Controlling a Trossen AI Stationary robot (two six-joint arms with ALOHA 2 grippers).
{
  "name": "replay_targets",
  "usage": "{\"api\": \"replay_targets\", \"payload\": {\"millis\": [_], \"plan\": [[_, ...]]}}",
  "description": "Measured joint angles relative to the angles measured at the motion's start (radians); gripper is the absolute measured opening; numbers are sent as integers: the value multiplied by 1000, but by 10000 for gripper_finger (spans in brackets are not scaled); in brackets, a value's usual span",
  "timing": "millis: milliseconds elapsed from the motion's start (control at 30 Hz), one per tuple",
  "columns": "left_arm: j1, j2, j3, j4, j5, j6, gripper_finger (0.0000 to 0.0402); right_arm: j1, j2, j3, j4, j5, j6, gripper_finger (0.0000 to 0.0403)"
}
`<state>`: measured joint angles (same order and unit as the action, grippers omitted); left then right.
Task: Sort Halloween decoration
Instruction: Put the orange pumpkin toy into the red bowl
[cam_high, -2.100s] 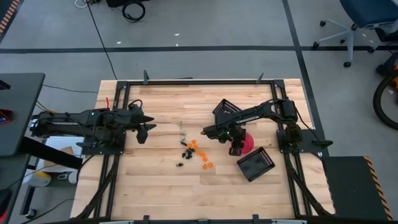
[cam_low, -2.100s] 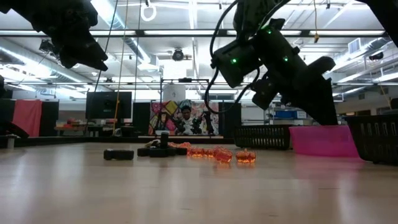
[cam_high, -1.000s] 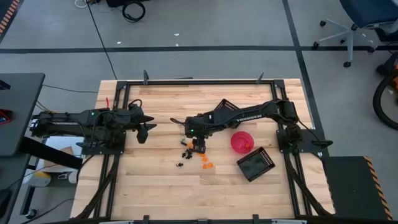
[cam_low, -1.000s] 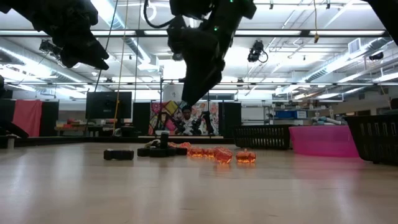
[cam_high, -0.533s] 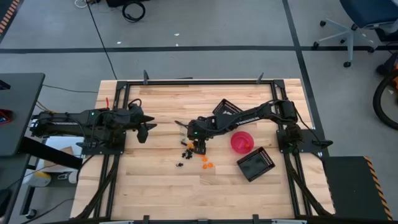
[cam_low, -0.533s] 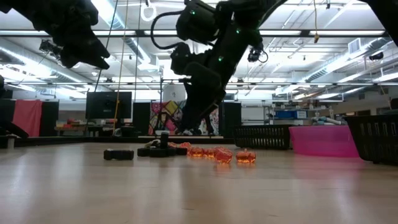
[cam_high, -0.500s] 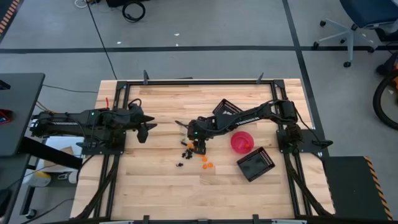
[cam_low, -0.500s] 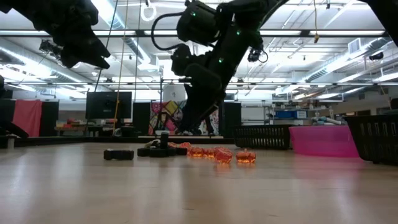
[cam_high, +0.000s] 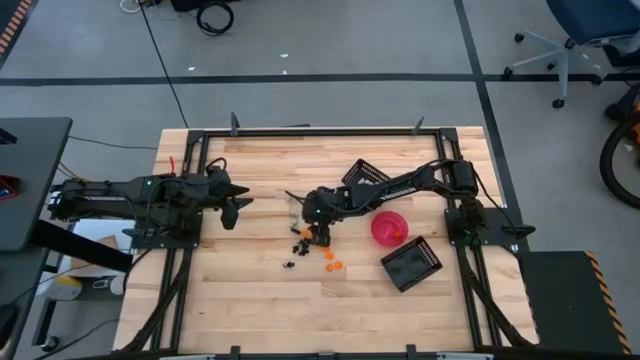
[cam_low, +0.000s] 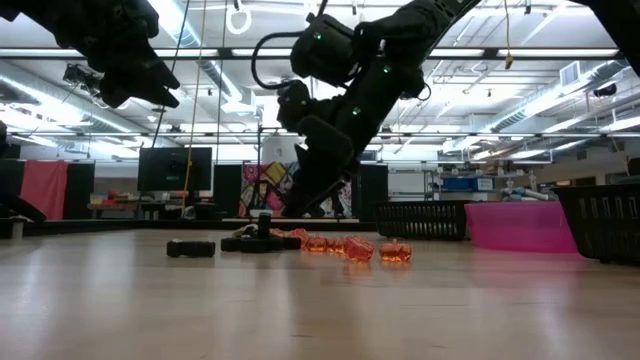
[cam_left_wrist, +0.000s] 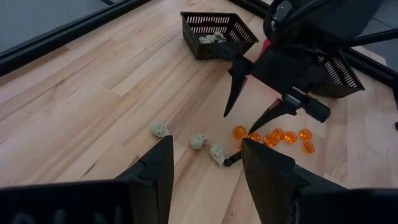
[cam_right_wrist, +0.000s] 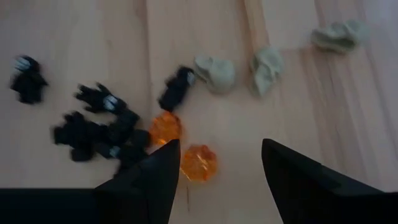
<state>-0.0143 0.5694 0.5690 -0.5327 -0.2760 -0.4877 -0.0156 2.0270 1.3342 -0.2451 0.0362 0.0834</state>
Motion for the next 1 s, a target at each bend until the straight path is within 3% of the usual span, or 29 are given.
{"api": "replay_targets", "payload": {"millis": [1000], "plan": [[0, 21, 0, -11, 0, -22, 162, 6, 66, 1, 22, 16, 37, 228]]}}
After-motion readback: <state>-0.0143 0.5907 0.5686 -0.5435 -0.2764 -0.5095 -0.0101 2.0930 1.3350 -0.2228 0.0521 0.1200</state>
